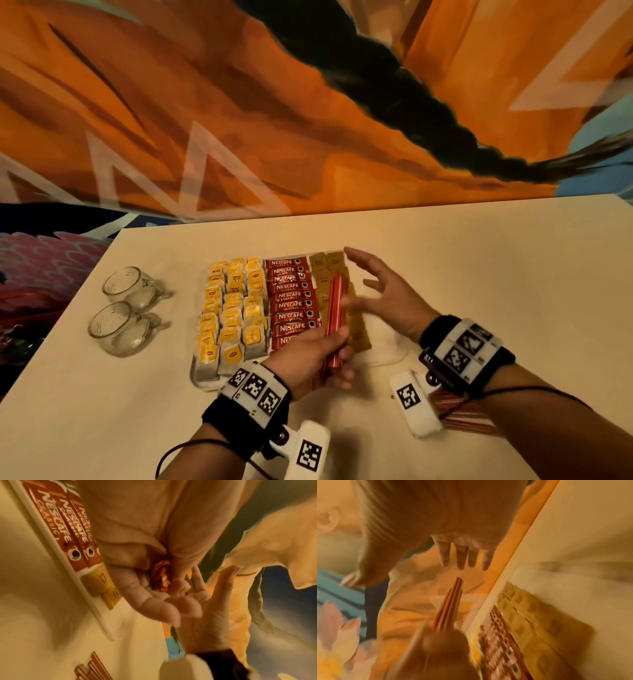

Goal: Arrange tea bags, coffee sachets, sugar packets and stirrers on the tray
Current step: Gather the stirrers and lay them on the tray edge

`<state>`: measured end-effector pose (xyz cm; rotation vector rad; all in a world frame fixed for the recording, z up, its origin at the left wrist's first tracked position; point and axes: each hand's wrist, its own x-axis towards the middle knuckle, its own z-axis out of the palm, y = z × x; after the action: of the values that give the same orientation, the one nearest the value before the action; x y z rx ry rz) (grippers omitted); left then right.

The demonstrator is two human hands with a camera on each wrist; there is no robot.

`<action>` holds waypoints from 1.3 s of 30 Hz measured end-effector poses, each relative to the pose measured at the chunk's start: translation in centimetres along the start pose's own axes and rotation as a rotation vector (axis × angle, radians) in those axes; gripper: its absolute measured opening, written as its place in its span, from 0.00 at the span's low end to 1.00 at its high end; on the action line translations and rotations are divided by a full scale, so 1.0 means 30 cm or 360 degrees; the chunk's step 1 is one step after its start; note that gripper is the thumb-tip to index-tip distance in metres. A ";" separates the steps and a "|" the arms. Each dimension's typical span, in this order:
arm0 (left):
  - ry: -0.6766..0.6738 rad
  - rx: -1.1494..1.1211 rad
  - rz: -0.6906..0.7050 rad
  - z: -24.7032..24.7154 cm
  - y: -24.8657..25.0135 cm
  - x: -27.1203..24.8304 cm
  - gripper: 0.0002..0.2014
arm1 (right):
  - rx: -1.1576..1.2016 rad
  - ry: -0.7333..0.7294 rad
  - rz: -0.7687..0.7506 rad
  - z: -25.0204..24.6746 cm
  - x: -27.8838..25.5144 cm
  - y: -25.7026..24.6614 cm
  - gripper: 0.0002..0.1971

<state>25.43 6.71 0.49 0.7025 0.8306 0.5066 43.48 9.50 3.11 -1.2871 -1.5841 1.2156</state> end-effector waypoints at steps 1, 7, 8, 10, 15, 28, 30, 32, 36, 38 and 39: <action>-0.0054 0.0026 -0.0016 -0.004 -0.009 -0.002 0.10 | 0.0099 0.0050 0.0038 -0.016 0.019 -0.017 0.38; -0.0202 0.0173 -0.0028 0.021 -0.010 -0.007 0.09 | 0.0246 -0.0059 0.0209 -0.027 0.057 -0.031 0.22; -0.0205 0.0172 -0.0024 0.027 -0.006 -0.009 0.10 | 0.0265 -0.0119 0.0231 -0.015 0.051 -0.018 0.23; -0.0232 0.0153 -0.0015 0.025 -0.006 -0.011 0.10 | 0.0303 -0.0143 0.0237 -0.002 0.044 -0.002 0.23; -0.0328 0.0128 -0.0058 0.017 -0.009 -0.017 0.10 | 0.0326 -0.0164 0.0191 0.008 0.029 0.006 0.22; -0.0017 0.0630 0.0000 -0.026 0.067 -0.030 0.15 | -0.0436 0.0049 -0.0121 0.021 -0.008 0.043 0.23; 0.0171 0.0591 0.0101 -0.028 0.078 -0.022 0.19 | -0.0555 0.0224 -0.0167 0.035 -0.008 0.048 0.23; 0.0380 0.0511 0.0153 -0.028 0.087 -0.012 0.25 | -0.0648 0.0388 -0.0213 0.048 -0.006 0.044 0.27; 0.0527 0.0361 0.0080 -0.036 0.095 -0.010 0.32 | -0.0694 0.0525 -0.0259 0.046 -0.017 0.023 0.30; 0.0526 0.0350 0.0075 -0.028 0.093 -0.013 0.32 | -0.0660 0.0535 -0.0264 0.050 -0.028 0.017 0.30; 0.0548 0.0326 0.0086 -0.022 0.091 -0.010 0.31 | -0.0626 0.0534 -0.0247 0.054 -0.031 0.014 0.30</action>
<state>24.36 8.57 2.32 0.8407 1.2005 0.6066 42.27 8.28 2.27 -1.4872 -1.6807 0.5698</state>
